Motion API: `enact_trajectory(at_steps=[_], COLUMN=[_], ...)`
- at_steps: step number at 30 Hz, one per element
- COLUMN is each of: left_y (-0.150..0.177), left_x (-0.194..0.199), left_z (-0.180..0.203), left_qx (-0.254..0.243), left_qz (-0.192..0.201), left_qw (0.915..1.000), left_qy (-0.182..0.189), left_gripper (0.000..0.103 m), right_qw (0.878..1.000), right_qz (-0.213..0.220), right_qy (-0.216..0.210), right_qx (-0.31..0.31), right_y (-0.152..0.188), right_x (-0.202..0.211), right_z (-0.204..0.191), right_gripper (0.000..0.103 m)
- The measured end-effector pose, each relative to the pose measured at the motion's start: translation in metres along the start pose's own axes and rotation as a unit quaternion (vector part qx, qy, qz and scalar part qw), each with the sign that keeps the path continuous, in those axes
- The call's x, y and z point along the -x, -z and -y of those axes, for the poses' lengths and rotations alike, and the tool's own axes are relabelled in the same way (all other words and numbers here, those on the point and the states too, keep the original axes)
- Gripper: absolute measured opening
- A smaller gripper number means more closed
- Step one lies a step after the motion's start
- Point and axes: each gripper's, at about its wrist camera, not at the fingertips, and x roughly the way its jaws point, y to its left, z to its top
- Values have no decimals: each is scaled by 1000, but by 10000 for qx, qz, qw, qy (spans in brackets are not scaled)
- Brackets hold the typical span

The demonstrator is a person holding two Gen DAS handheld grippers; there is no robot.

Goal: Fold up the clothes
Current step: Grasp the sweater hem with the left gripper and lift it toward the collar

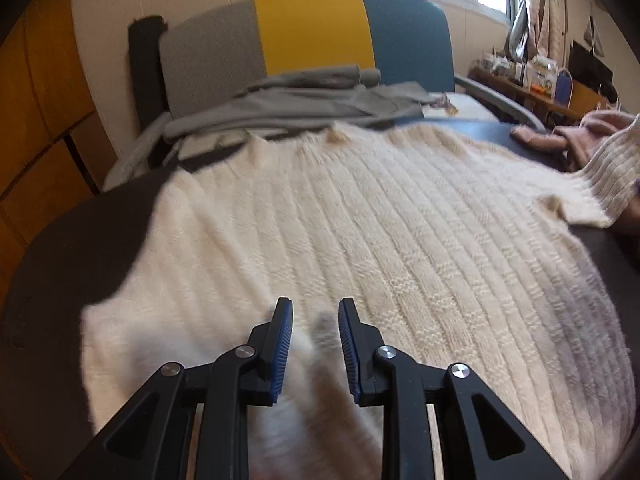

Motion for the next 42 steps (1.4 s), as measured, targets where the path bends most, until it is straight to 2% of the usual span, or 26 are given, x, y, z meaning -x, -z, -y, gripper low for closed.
enact_trajectory(at_steps=[2, 4, 6, 9, 12, 15, 19, 21, 25, 29, 31, 33, 35, 38, 42], left_y=[0, 2, 16, 43, 70, 95, 116, 124, 137, 140, 141, 138, 130, 112, 74], left_x=[14, 28, 47, 72, 95, 112, 121, 124, 115, 111, 113, 117, 123, 141, 161], left_z=[-10, -20, -38, -50, -41, -15, 17, 31, 56, 65, 60, 49, 36, 13, -43], left_qx=[85, 178, 314, 367, 88, -325, -297, -382, -902, -1098, -1070, -871, -634, -554, 13], left_qz=[45, 80, 83, 79, -18, -247, -563, -701, -899, -751, -681, -655, -578, -278, 115], left_qw=[9999, 9997, 9990, 9975, 9943, 9880, 9775, 9737, 9771, 9821, 9836, 9845, 9853, 9892, 9921], left_qy=[88, 174, 300, 602, 1064, 1492, 2013, 2133, 1707, 1333, 1282, 1374, 1478, 1327, 1251], left_gripper=[24, 24, 26, 29, 33, 38, 42, 42, 42, 42, 29, 10, 8, 7, 7], right_qw=[9982, 9958, 9939, 9879, 9879, 9885, 9889, 9888, 9893, 9891, 9894, 9897, 9897, 9895, 9896], right_qz=[-364, -625, -844, -1254, -1177, -1142, -1113, -1106, -1097, -1085, -1082, -1082, -1080, -1076, -1074], right_qy=[-467, -606, -310, 93, 211, 195, 201, 212, 183, 213, 191, 168, 176, 194, 195], right_qx=[46, 265, 632, 902, 991, 967, 967, 981, 945, 972, 945, 918, 925, 944, 937], right_y=[14, 26, 36, 50, 49, 52, 53, 53, 51, 52, 52, 51, 51, 52, 52], right_x=[-29, -59, -86, -114, -115, -115, -114, -117, -115, -114, -114, -114, -114, -114, -115], right_z=[-38, -72, -93, -100, -101, -102, -103, -103, -100, -102, -100, -99, -99, -100, -100], right_gripper=[40, 40, 40, 42, 43, 43, 44, 44, 44, 44, 45, 45, 45, 45, 45])
